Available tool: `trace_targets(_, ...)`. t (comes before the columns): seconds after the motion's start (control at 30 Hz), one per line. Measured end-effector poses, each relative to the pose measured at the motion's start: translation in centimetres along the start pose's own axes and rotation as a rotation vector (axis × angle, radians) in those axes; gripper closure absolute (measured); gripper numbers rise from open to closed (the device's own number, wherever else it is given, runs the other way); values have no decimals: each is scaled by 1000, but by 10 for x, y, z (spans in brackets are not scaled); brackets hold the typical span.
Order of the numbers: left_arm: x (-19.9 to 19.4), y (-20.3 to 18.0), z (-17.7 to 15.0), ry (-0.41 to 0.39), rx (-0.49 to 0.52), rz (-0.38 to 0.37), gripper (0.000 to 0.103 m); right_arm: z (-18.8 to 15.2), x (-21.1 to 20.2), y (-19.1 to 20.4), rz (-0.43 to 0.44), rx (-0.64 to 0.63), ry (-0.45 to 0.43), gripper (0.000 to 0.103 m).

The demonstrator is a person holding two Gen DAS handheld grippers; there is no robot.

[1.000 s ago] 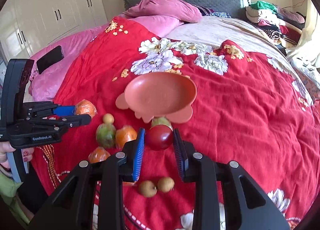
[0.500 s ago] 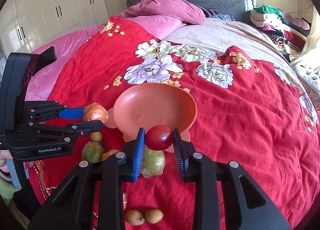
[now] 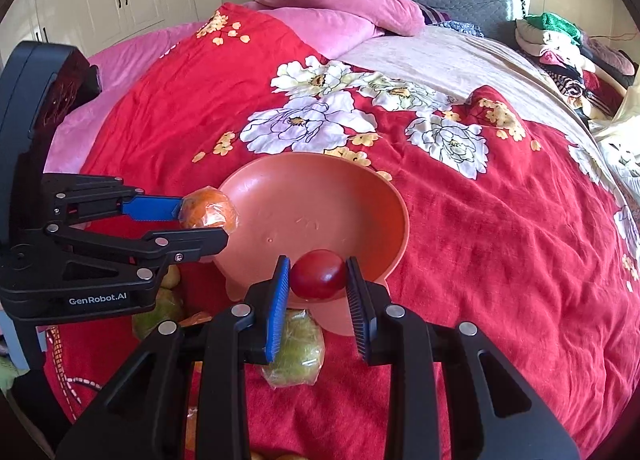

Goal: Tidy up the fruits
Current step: 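Carry the orange and tomato into the pink bowl and open both tools, then lift both tools away from the bowl and back over the fruits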

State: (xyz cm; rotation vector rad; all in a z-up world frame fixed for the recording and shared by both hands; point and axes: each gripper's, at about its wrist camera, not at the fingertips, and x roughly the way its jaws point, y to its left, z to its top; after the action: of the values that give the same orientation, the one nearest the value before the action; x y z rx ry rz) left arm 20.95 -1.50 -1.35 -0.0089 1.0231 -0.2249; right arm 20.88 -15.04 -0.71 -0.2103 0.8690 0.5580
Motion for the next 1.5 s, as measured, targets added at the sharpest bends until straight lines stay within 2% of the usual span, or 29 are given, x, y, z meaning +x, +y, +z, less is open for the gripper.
trace_targets(0.6,15,0,3,19,13,16,69,1,26,7,-3,-29,49,76)
trace_targets(1.23,16,0,3,13,9,11,69,2,28,6,-7,-28,46,74)
trace_targets(1.3,16,0,3,12,9,10,69,2,27,5,-8,-26,39,67)
trace_targets(1.5,14,-1,3,8,5,10,69,4,20,3,-14,-27,23,63)
